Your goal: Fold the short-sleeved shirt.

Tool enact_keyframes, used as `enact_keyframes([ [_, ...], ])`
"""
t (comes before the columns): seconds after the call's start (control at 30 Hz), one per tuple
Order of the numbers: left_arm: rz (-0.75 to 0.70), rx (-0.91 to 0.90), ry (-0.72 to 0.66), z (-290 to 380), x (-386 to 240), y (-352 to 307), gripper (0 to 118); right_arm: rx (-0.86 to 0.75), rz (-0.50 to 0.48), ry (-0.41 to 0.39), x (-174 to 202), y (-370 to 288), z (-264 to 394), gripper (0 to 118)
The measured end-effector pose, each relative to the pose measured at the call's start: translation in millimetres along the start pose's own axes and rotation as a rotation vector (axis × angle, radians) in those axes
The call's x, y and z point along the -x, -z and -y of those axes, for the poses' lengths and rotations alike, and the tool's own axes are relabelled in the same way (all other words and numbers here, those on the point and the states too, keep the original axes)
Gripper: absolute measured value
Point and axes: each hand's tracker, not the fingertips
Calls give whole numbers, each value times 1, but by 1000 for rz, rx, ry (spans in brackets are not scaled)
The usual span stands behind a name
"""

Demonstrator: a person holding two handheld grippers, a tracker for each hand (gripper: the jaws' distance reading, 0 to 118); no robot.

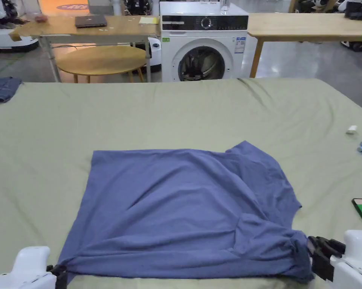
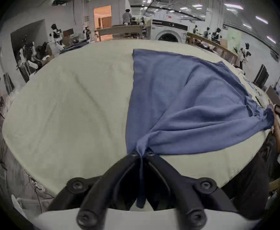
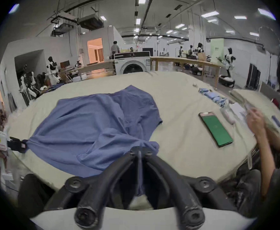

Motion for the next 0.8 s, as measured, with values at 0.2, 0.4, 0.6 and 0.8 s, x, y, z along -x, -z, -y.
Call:
enact_keyframes([
  [0.2, -9, -5, 6, -3, -15, -12, 0, 84, 44, -54, -6, 13, 15, 118],
  [0.4, -24, 9, 41, -11, -18, -17, 0, 144, -33, 36, -10, 48, 18, 2],
  [0.6, -53, -28, 68, -42, -14, -37, 0, -4, -83, 59, -14, 23, -21, 2],
  [0.8, -70, -75, 128, -129, -23, -8, 0, -45, -50, -20, 3, 59, -84, 2],
])
